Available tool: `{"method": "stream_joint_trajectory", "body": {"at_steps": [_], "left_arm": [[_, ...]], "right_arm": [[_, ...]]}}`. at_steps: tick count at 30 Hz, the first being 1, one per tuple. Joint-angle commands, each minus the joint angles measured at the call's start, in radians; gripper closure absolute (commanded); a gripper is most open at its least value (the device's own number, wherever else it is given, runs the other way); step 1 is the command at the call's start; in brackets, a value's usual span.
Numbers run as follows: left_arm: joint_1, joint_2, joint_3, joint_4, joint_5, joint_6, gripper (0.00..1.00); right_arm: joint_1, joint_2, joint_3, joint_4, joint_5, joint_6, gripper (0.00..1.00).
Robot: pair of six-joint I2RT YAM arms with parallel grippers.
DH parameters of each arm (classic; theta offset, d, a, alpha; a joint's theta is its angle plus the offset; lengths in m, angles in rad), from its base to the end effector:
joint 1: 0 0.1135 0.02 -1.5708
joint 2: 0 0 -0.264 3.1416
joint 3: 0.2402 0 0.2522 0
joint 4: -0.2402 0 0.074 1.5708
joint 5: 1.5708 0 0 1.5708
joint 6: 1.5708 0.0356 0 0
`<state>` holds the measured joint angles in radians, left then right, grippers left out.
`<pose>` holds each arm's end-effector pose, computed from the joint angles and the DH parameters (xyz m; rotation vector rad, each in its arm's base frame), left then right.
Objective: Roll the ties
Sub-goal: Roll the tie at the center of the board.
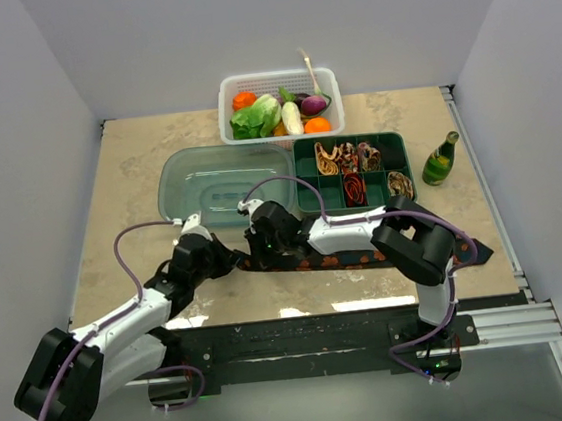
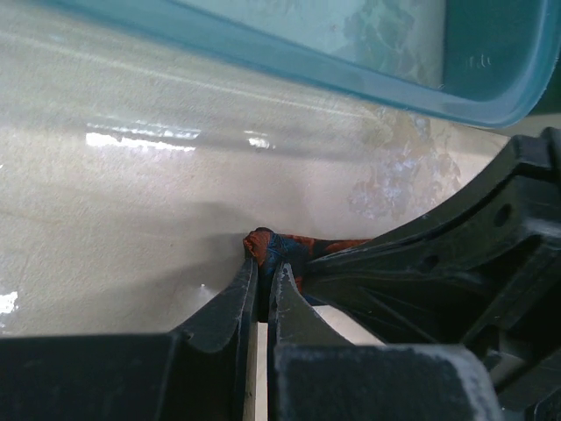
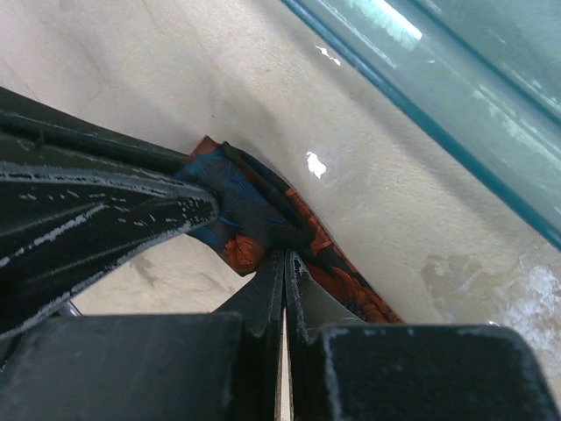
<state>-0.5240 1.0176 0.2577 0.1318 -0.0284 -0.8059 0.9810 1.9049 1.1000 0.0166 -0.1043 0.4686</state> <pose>0.1640 -0.0936 0.1485 -0.3382 2.2659 -0.6948 0.2176 0.3318 0.1503 -0.6882 2.4138 0.7844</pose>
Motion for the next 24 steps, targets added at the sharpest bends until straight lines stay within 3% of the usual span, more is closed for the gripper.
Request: {"method": "stream_joint_trajectory", "body": {"at_steps": [1,14,24], "left_arm": [[-0.053,0.022,0.075,-0.004,-0.056,0.034,1.0],[-0.108,0.027,0.118,-0.02,-0.087,0.037,1.0],[-0.134,0.024,0.12,-0.024,-0.103,0.047,1.0]], "right_arm": [[0.005,0.014,0.027,0.052,-0.021,0.013,1.0],[0.004,0.008,0.001,0.129,0.017,0.045,1.0],[0.002,0.014,-0.135,0.413,-0.06,0.206,1.0]]}}
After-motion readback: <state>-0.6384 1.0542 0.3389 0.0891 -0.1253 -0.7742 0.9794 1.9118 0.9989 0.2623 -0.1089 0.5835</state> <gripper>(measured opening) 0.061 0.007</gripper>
